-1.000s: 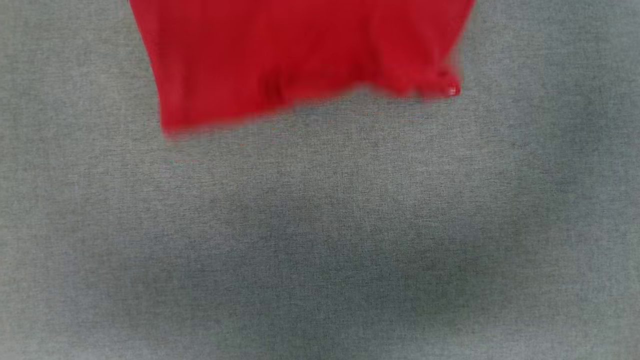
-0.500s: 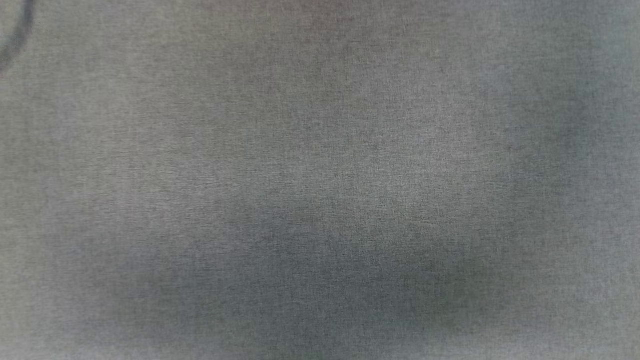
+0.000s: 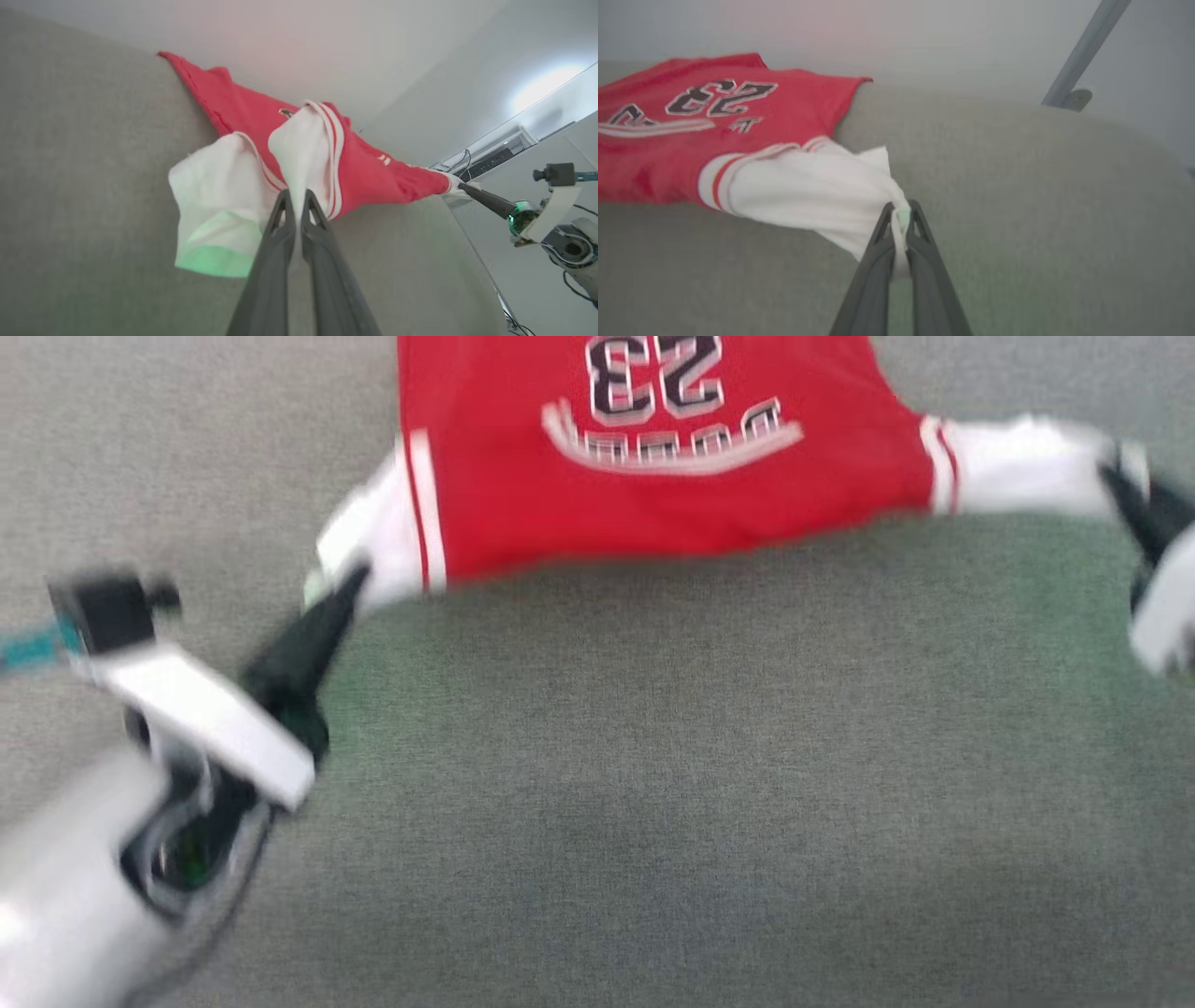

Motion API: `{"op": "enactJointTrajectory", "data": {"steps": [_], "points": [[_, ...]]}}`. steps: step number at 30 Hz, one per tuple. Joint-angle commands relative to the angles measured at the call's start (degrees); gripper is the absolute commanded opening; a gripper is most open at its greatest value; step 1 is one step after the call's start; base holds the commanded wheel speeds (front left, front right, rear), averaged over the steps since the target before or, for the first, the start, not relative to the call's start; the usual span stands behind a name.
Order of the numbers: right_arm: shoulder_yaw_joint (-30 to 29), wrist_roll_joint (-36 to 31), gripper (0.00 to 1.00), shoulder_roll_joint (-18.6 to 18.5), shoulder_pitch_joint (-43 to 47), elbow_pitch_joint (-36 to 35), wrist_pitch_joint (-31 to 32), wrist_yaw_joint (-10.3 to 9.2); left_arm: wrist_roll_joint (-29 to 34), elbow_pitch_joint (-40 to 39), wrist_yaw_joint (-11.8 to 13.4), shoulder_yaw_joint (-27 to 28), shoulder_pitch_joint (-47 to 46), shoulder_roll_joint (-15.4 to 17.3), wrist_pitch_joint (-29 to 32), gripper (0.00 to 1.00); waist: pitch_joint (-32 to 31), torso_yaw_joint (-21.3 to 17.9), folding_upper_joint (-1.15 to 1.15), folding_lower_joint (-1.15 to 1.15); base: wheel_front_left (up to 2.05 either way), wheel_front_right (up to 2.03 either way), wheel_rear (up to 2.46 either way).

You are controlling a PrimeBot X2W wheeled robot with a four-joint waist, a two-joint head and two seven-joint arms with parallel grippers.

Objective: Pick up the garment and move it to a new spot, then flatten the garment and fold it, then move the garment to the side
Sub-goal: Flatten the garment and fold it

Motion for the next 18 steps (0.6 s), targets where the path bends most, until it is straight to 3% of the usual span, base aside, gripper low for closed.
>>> {"op": "enactJointTrajectory", "data": {"steps": [1,10,18], "points": [[-0.03,0.51,0.0,-0.23,1.7,-0.98,0.5,-0.23,0.04,-0.47,0.06,0.06,1.71,0.3,-0.34,0.0,-0.7,0.16,0.0,0.0,0.0,0.0,0.0],[-6.55,12.17,0.0,-8.26,32.34,-19.17,11.01,-0.19,-0.54,-8.97,0.05,4.77,22.47,2.24,-0.33,0.0,-2.47,1.49,0.0,0.0,0.0,0.0,0.0],[-16.22,14.4,0.0,-6.71,52.29,-28.51,14.29,-0.18,0.81,-14.14,0.06,8.82,36.17,4.87,-0.34,0.0,-3.1,1.89,0.0,0.0,0.0,0.0,0.0]]}}
